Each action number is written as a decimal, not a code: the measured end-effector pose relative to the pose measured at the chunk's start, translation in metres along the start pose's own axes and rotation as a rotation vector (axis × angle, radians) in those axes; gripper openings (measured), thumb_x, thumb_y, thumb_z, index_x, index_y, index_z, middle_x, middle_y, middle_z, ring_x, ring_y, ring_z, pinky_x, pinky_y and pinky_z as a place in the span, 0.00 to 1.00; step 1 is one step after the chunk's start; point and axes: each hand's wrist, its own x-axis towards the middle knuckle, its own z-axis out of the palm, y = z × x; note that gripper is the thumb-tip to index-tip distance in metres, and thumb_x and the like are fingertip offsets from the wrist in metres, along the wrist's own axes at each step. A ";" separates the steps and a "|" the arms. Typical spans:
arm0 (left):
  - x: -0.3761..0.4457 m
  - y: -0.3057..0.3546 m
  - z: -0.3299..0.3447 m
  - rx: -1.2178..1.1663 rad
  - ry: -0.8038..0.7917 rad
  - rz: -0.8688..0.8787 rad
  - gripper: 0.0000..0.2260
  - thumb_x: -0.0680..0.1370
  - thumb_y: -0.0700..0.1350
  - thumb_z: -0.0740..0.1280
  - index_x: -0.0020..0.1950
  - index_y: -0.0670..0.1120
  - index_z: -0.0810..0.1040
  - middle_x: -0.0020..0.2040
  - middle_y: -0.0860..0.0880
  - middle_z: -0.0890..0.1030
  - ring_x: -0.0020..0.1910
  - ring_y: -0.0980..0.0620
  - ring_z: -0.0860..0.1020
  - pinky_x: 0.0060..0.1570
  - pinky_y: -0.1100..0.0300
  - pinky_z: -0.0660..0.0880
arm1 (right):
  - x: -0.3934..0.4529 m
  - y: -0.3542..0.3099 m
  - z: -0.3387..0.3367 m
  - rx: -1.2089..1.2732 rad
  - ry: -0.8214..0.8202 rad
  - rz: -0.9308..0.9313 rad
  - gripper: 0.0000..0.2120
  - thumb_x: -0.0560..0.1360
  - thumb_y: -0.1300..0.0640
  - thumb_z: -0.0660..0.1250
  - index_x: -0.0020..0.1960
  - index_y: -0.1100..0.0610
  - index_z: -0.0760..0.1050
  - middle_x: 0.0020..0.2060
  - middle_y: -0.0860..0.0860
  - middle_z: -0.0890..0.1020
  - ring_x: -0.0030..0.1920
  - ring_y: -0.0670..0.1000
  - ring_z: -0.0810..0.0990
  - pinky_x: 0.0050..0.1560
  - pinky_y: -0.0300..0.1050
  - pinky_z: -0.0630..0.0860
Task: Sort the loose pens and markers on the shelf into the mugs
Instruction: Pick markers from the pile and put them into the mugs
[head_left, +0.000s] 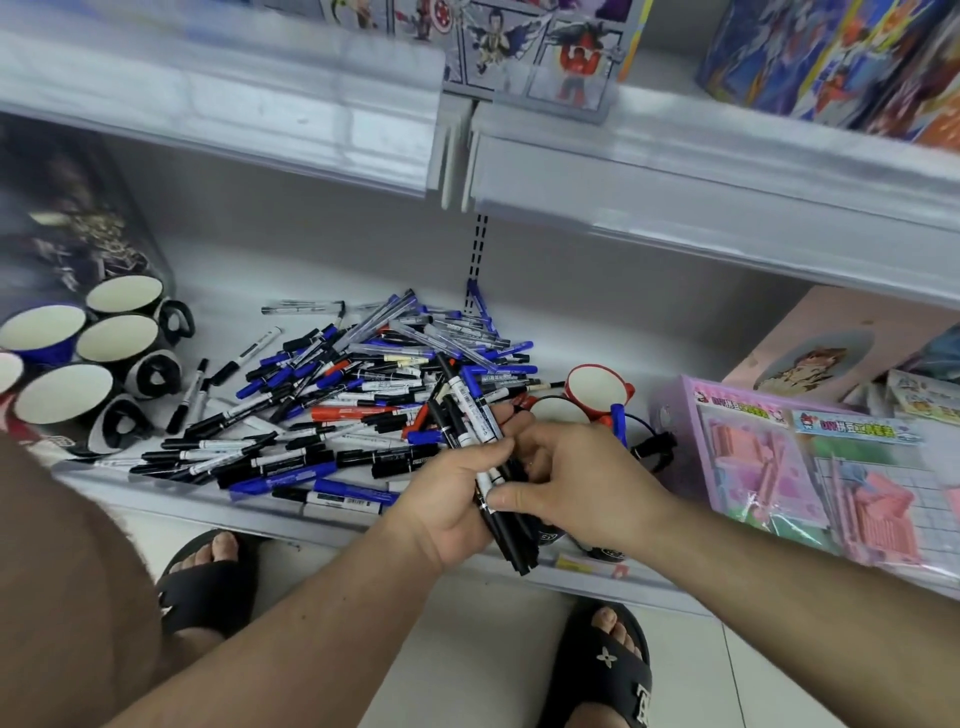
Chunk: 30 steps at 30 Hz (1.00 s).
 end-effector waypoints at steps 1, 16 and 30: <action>0.000 0.000 0.001 -0.018 -0.008 -0.009 0.12 0.71 0.41 0.64 0.43 0.50 0.87 0.45 0.48 0.85 0.42 0.49 0.83 0.48 0.49 0.75 | 0.002 0.001 0.001 0.034 0.018 0.020 0.12 0.68 0.48 0.78 0.45 0.47 0.77 0.29 0.43 0.77 0.29 0.39 0.75 0.31 0.32 0.69; 0.003 0.006 -0.003 0.045 0.120 0.035 0.10 0.75 0.49 0.65 0.49 0.44 0.81 0.40 0.46 0.83 0.37 0.49 0.83 0.37 0.55 0.80 | 0.003 0.018 -0.017 0.242 -0.263 0.185 0.06 0.80 0.56 0.65 0.45 0.57 0.74 0.32 0.51 0.80 0.29 0.49 0.79 0.31 0.44 0.75; 0.009 0.010 -0.008 0.026 0.480 0.088 0.12 0.79 0.46 0.68 0.36 0.48 0.82 0.32 0.48 0.74 0.34 0.51 0.71 0.42 0.55 0.73 | -0.010 0.004 -0.003 0.609 -0.139 0.270 0.15 0.78 0.68 0.54 0.51 0.54 0.75 0.27 0.56 0.72 0.25 0.53 0.73 0.24 0.41 0.68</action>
